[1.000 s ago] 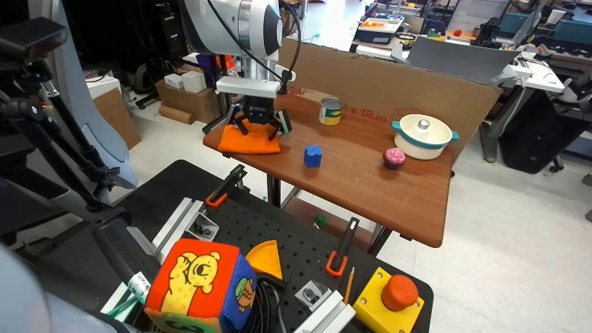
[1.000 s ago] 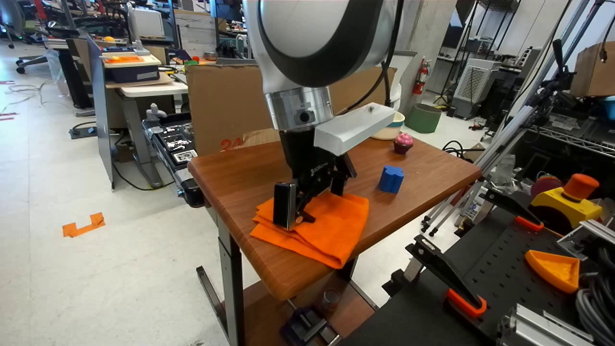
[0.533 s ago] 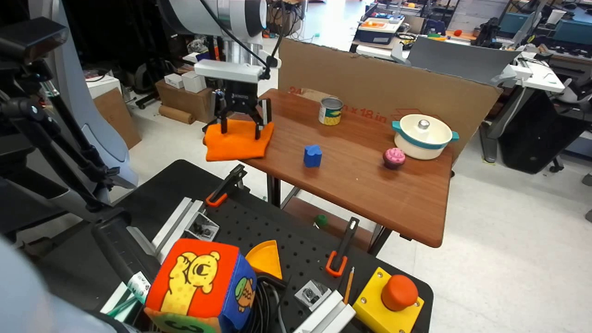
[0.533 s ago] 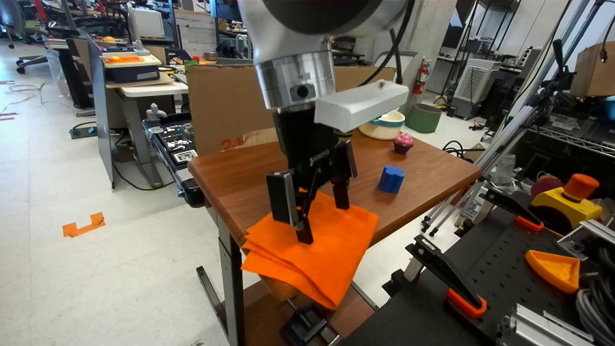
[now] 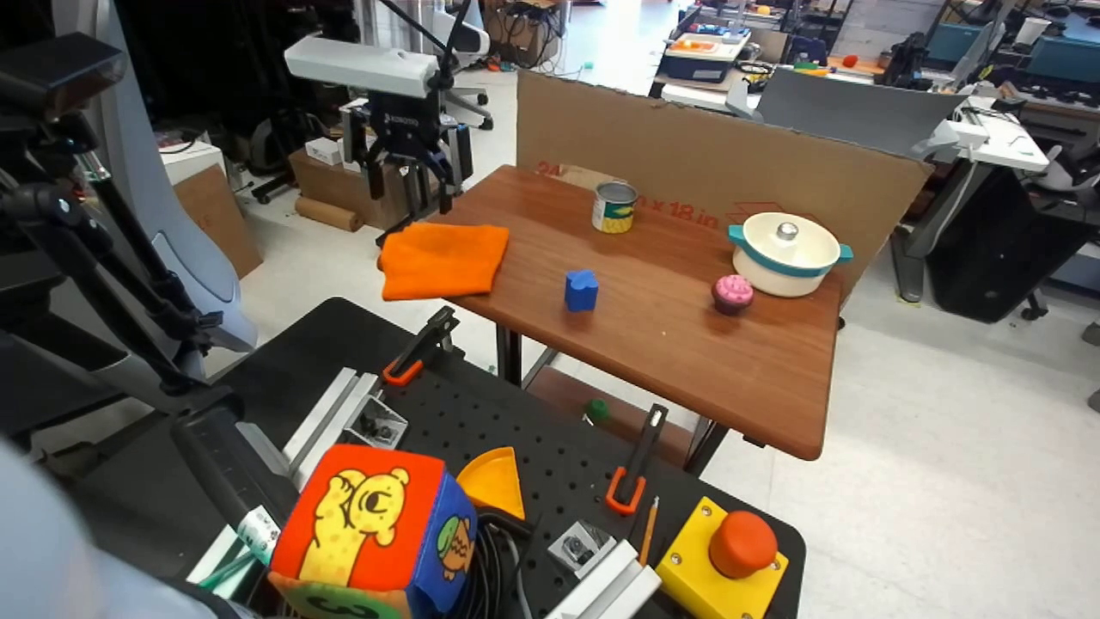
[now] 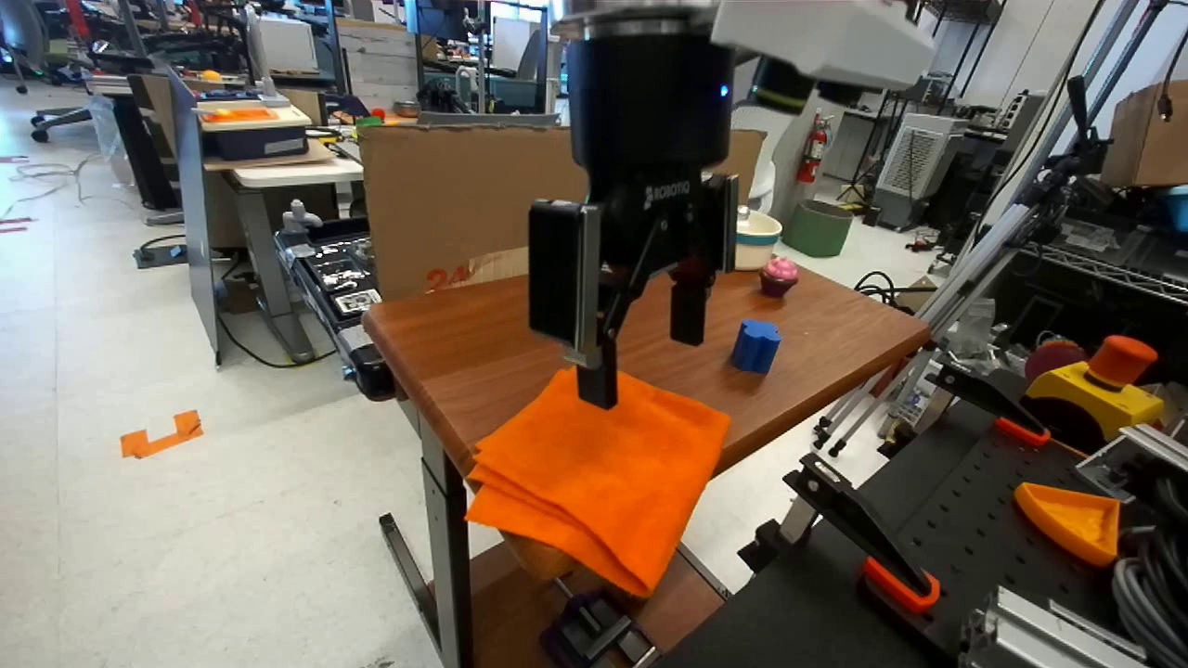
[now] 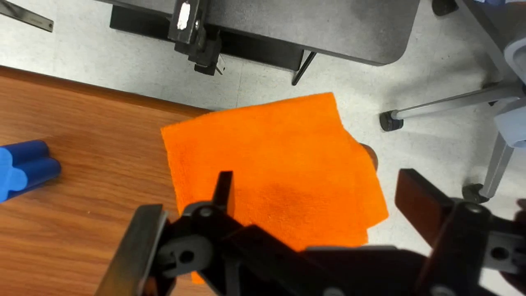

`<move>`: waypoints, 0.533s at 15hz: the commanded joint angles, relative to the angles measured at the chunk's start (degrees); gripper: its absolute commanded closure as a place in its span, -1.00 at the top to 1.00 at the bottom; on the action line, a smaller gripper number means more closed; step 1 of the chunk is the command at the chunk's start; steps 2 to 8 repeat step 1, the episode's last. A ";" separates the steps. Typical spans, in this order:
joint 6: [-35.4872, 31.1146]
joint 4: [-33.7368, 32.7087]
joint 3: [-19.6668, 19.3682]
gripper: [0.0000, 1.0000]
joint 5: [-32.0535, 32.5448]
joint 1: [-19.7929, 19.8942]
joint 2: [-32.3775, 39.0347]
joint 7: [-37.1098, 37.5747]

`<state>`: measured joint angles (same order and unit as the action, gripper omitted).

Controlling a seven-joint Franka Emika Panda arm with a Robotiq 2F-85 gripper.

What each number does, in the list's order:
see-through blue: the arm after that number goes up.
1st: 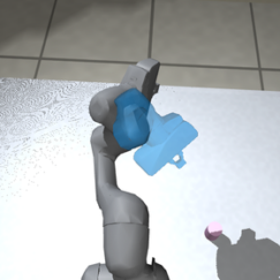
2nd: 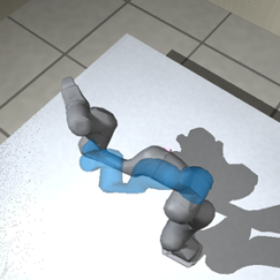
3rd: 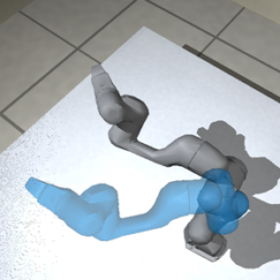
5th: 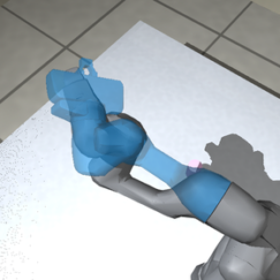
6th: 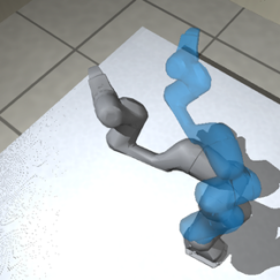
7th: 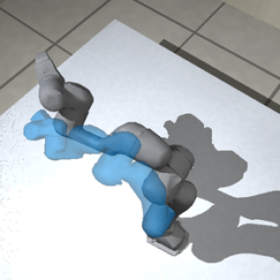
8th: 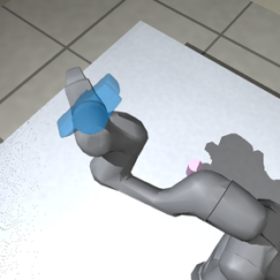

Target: Move the towel to the edge

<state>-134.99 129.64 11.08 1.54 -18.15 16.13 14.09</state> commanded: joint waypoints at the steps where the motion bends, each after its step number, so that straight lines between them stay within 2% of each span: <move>1: 0.05 0.15 0.33 1.00 0.10 0.34 -0.07 0.08; 8: 0.05 0.15 0.33 1.00 0.10 0.34 -0.07 0.08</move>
